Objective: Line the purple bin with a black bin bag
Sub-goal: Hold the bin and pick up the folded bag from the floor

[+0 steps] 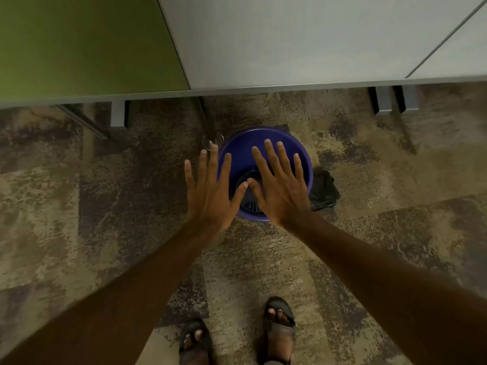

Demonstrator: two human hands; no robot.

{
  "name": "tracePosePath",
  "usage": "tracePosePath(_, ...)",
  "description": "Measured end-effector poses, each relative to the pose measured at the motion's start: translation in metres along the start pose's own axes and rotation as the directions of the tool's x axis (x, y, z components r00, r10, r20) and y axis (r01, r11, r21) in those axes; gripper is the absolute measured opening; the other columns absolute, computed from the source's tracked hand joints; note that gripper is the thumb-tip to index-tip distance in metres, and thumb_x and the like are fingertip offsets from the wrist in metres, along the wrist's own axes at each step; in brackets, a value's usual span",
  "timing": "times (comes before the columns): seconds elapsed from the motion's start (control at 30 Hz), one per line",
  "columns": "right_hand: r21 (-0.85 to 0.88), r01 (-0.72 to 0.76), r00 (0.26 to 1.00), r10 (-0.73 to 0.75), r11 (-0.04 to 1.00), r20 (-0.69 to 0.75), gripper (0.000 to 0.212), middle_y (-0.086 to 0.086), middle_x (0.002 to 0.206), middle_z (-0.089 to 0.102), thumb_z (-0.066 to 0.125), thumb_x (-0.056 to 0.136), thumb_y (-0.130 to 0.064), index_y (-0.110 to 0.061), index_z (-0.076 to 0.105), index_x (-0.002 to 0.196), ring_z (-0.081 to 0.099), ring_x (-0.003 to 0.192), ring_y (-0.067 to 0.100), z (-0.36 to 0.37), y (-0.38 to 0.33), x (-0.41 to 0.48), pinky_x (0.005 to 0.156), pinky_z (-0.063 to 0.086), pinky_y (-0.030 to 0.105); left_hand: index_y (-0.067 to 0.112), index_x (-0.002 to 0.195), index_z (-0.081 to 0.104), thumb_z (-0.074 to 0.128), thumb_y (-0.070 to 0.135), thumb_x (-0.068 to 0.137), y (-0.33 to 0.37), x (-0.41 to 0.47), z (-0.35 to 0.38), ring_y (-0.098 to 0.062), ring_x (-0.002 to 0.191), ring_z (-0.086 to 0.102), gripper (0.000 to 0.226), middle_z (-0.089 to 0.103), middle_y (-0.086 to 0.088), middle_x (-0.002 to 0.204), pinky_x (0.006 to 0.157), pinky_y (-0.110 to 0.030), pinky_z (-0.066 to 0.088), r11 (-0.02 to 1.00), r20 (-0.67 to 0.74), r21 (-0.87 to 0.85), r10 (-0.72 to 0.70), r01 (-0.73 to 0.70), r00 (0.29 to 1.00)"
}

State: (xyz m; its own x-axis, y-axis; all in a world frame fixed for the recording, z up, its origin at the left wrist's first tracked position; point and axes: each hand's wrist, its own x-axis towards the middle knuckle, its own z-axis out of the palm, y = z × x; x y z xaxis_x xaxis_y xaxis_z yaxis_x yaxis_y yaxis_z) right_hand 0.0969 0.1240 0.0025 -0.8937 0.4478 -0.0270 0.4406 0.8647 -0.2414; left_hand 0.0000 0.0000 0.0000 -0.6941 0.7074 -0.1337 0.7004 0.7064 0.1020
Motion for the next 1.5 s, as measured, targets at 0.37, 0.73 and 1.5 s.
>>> tracePosePath(0.37, 0.045, -0.040, 0.997, 0.036, 0.998, 0.073, 0.060, 0.010, 0.160, 0.017, 0.035, 0.098, -0.044, -0.018, 0.024, 0.151, 0.014, 0.148, 0.032, 0.040, 0.039, -0.013, 0.116, 0.018, 0.057, 0.019, 0.151, 0.012, 0.019, 0.065, 0.089, 0.021, 0.008, 0.049, -0.030, 0.148, -0.001, 0.078, -0.002, -0.012, 0.161, 0.115, -0.054, -0.008, 0.999, 0.024, 0.039, 0.036, -0.037, 0.999)
tracePosePath(0.73, -0.003, -0.139, 0.986, 0.139, 0.990, 0.094, 0.059, 0.011, 0.160, 0.018, 0.027, 0.100, -0.045, -0.016, 0.021, 0.151, 0.016, 0.148, 0.030, 0.062, 0.135, -0.022, 0.118, 0.016, 0.052, 0.016, 0.147, 0.028, 0.026, 0.063, 0.088, 0.072, 0.017, 0.106, -0.032, 0.147, 0.009, 0.076, 0.010, -0.013, 0.160, 0.115, -0.054, -0.002, 0.999, 0.030, 0.014, 0.033, -0.033, 0.999)
tracePosePath(1.5, 0.095, -0.639, 0.768, 0.628, 0.763, 0.124, 0.051, 0.014, 0.139, 0.047, 0.054, 0.092, -0.036, -0.010, 0.042, 0.135, 0.041, 0.128, 0.032, 0.269, 0.261, -0.033, 0.101, 0.041, 0.054, 0.015, 0.141, 0.043, 0.015, 0.068, 0.087, 0.071, 0.024, 0.215, -0.028, 0.145, 0.024, 0.080, 0.026, -0.010, 0.157, 0.116, -0.058, 0.000, 0.966, -0.066, 0.109, 0.241, -0.233, 0.968)
